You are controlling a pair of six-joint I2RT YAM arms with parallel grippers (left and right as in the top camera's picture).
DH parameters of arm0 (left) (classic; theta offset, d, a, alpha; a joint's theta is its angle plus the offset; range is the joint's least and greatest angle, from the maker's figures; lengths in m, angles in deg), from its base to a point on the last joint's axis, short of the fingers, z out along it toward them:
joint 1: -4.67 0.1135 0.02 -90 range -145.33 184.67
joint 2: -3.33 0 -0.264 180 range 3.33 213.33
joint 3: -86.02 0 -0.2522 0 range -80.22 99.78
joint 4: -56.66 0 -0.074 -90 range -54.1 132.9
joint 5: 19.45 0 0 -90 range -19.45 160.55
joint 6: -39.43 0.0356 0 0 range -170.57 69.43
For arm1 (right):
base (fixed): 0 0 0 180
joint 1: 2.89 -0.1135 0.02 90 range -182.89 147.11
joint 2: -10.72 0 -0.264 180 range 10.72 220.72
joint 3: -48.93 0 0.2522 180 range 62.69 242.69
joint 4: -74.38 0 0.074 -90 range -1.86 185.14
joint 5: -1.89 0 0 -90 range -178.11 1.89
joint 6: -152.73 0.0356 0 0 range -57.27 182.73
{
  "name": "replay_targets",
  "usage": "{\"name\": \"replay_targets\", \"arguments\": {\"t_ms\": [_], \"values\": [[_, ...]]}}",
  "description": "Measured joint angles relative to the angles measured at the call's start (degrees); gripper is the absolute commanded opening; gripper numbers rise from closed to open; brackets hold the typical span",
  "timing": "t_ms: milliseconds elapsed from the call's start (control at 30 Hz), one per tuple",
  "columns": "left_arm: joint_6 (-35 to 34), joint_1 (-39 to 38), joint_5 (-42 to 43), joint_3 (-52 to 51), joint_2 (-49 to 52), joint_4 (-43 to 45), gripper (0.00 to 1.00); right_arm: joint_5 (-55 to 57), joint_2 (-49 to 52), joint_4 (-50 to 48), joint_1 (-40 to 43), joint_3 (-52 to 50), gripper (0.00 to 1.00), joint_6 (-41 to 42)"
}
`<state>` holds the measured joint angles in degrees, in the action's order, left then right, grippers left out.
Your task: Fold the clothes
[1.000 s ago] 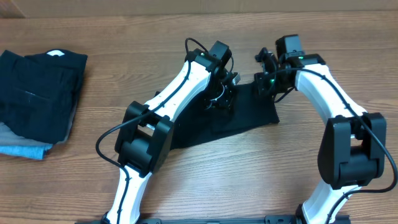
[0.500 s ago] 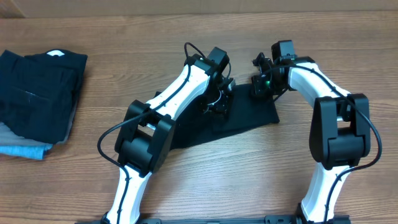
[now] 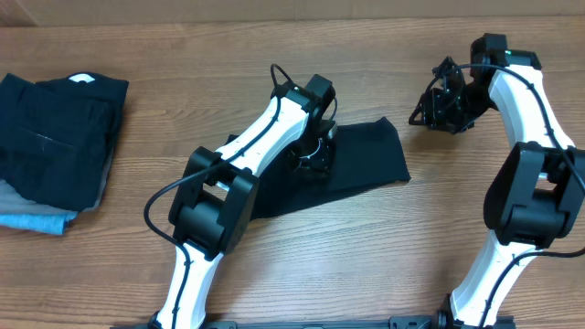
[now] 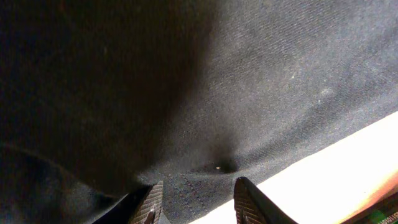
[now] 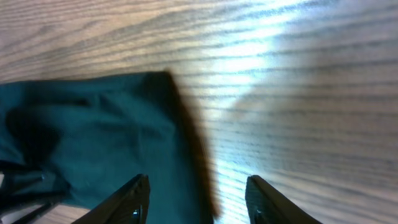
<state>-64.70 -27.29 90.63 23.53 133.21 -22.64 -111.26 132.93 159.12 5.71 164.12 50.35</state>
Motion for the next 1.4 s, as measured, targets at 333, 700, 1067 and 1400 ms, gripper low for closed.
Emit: {"name": "replay_targets", "arguments": {"t_ms": [333, 700, 1067, 1400], "values": [[-0.76, -0.31, 2.43, 0.00, 0.00, 0.85, 0.57, -4.96, 0.15, -2.12, 0.61, -8.83, 0.69, -12.76], [-0.76, -0.31, 2.62, 0.00, 0.00, 0.85, 0.60, -26.84, -0.85, -20.81, 2.93, -28.72, 0.44, -17.03], [-0.57, -0.26, 2.62, 1.16, 0.09, -0.26, 0.43, -30.84, -0.63, -21.46, 2.49, -29.55, 0.04, -17.46], [1.01, 10.54, -0.68, 19.15, -0.24, -14.10, 0.51, -27.12, -0.26, -16.68, 10.21, -23.28, 0.04, -11.39]]}}
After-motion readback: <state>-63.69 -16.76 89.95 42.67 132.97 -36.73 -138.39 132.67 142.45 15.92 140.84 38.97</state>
